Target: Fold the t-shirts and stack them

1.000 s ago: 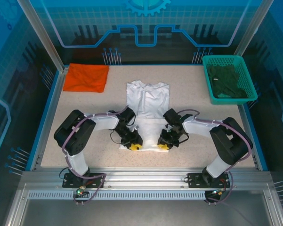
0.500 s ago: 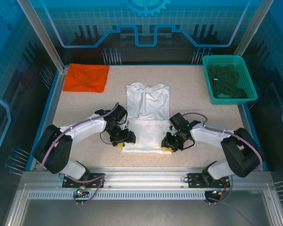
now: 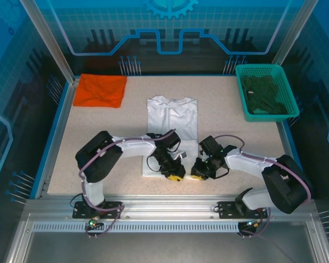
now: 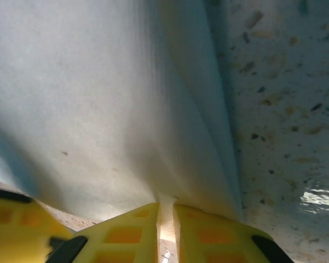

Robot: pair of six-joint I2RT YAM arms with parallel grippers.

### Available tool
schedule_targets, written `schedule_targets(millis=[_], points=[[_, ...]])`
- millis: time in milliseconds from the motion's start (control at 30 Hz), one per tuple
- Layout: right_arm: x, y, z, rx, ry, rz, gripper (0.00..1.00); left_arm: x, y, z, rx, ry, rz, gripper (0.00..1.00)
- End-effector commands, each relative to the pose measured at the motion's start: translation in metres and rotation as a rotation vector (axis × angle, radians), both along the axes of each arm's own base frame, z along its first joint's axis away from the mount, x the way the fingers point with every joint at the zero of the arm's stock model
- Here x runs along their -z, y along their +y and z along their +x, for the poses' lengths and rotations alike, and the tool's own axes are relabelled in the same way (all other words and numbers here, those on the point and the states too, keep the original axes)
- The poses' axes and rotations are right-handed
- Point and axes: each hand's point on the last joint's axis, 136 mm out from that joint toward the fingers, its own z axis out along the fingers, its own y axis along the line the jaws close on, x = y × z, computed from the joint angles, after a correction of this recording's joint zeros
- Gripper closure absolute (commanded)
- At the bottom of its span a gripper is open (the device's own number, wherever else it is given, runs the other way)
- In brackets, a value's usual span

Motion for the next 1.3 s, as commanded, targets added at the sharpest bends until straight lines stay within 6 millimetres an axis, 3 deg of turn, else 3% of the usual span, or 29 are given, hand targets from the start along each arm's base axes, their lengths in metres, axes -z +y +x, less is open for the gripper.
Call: schedule_targets(millis=[0, 133, 300, 500, 633, 733, 833, 967, 1100, 1267], points=[[0.022, -0.023, -0.021, 0.011, 0.102, -0.128, 0.84, 0.012, 0.008, 0.009, -0.014, -0.045, 0.107, 0.75], [0.032, -0.036, -0.031, 0.026, 0.164, -0.183, 0.85, 0.024, 0.048, 0.006, -0.014, -0.123, 0.273, 0.74], [0.032, -0.042, -0.032, 0.036, 0.154, -0.189, 0.85, 0.033, 0.105, -0.008, -0.072, -0.088, 0.387, 0.74], [0.015, -0.041, -0.021, 0.024, 0.059, -0.161, 0.80, 0.009, 0.145, -0.016, -0.140, -0.133, 0.392, 0.65], [-0.008, -0.030, -0.006, 0.018, -0.054, -0.078, 0.72, -0.023, 0.150, -0.002, -0.237, -0.218, 0.337, 0.54], [-0.030, -0.025, 0.003, 0.023, -0.166, -0.013, 0.57, -0.037, 0.158, 0.010, -0.356, -0.237, 0.315, 0.53], [-0.043, -0.028, 0.008, 0.037, -0.289, 0.029, 0.48, -0.045, 0.151, 0.019, -0.480, -0.254, 0.209, 0.52], [-0.040, -0.046, 0.005, 0.087, -0.397, 0.009, 0.44, -0.037, 0.139, 0.022, -0.604, -0.236, 0.072, 0.51], [-0.031, -0.062, -0.006, 0.138, -0.419, -0.010, 0.43, -0.026, 0.143, 0.021, -0.625, -0.200, 0.084, 0.52], [-0.019, -0.051, -0.019, 0.128, -0.366, 0.075, 0.44, -0.011, 0.140, 0.012, -0.593, -0.122, 0.110, 0.57]])
